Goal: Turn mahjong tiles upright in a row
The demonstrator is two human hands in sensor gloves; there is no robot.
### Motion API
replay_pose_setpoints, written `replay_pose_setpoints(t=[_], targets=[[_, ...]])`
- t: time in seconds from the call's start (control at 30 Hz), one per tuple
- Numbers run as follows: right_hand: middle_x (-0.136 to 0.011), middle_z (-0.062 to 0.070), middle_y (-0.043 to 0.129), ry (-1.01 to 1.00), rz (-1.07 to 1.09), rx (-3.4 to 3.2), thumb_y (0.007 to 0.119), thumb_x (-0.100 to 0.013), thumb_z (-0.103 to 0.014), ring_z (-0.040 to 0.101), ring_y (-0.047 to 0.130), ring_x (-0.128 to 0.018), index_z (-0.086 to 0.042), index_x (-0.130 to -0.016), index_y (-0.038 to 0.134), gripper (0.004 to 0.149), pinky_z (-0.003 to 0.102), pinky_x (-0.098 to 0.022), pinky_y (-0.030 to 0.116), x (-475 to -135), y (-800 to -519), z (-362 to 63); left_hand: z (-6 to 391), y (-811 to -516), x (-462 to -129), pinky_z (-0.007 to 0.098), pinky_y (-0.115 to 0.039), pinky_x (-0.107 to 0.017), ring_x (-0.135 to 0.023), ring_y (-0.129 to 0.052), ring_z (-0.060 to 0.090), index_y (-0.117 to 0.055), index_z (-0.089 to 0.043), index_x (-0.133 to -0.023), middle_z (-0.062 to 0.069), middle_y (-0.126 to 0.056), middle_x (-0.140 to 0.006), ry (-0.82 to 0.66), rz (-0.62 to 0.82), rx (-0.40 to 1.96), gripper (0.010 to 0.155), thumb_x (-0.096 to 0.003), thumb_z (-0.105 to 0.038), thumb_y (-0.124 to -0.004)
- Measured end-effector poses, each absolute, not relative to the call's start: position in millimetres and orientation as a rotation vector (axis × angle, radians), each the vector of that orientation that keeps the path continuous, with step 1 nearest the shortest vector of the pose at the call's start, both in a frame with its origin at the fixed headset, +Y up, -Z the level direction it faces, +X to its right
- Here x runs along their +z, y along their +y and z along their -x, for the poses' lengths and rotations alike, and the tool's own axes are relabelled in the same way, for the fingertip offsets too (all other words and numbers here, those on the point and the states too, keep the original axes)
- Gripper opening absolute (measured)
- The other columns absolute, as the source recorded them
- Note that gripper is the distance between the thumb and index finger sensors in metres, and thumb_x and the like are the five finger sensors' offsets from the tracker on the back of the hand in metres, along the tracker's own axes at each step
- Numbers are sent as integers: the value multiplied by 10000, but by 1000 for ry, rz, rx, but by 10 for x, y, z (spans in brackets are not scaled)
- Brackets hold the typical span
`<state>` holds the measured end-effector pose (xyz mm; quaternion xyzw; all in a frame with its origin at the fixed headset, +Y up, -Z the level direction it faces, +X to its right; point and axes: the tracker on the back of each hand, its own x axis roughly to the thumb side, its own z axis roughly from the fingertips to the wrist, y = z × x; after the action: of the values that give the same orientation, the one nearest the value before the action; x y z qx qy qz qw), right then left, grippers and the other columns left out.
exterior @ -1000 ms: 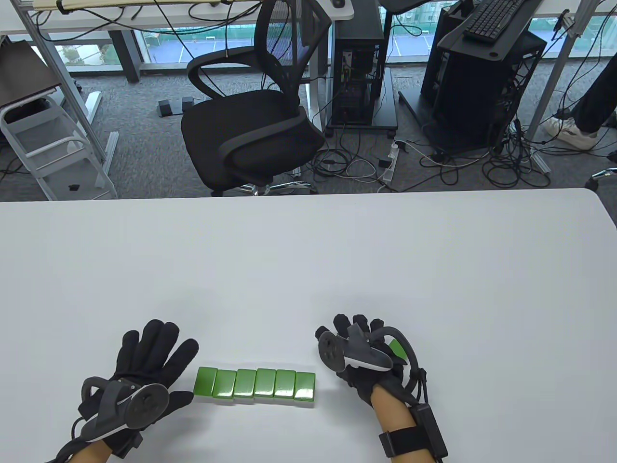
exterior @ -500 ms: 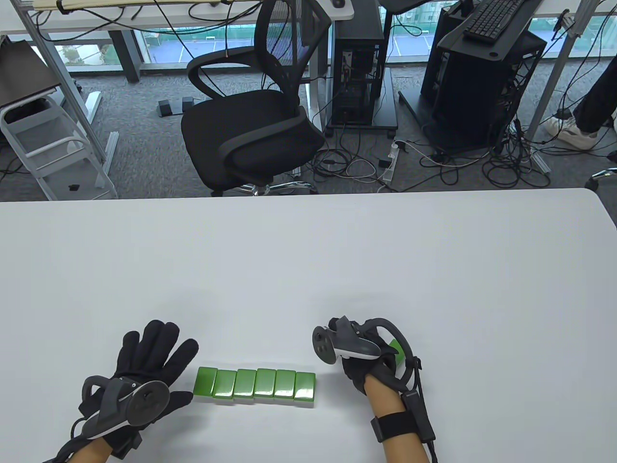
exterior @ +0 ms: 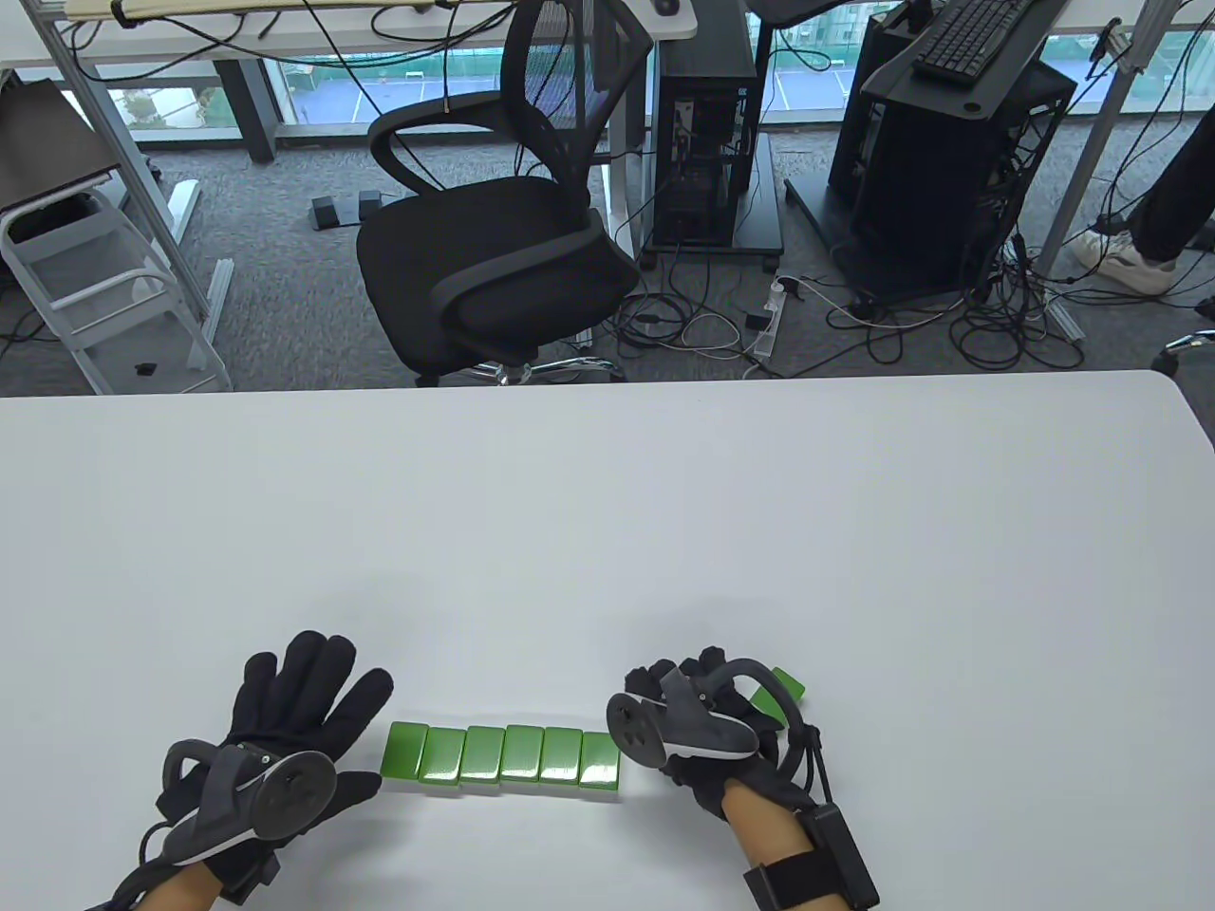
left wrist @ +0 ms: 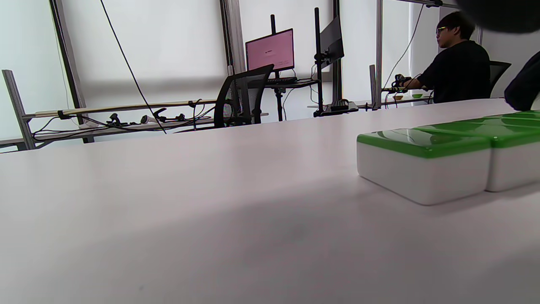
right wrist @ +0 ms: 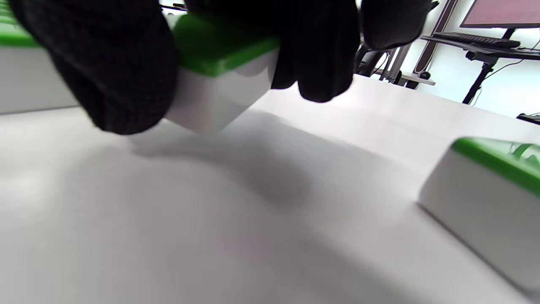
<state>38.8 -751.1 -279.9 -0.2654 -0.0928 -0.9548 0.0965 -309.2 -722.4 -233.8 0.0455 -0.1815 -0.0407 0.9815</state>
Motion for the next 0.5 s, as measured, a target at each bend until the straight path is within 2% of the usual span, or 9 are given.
replay_pose_setpoints(t=[0.23, 0.5], targets=[[-962, 149, 704, -318, 816, -2839, 872, -320, -482, 430, 786, -729, -105, -1004, 551, 844, 615, -683, 589, -2583, -7510, -293, 3073, -7231, -2334, 601, -170, -861, -1167, -17, 213, -178, -517, -1021, -160, 69, -1130, -371, -88, -95, 911, -290, -720, -682], [-953, 168, 714, -293, 790, -2849, 860, -332, -484, 444, 790, -717, -85, -1004, 553, 840, 623, -672, 592, -2526, -7537, -209, 3065, -7236, -2330, 602, -173, -861, -1168, -21, 213, -182, -517, -1021, -160, 68, -1131, -374, -88, -98, 909, -290, -721, -682]])
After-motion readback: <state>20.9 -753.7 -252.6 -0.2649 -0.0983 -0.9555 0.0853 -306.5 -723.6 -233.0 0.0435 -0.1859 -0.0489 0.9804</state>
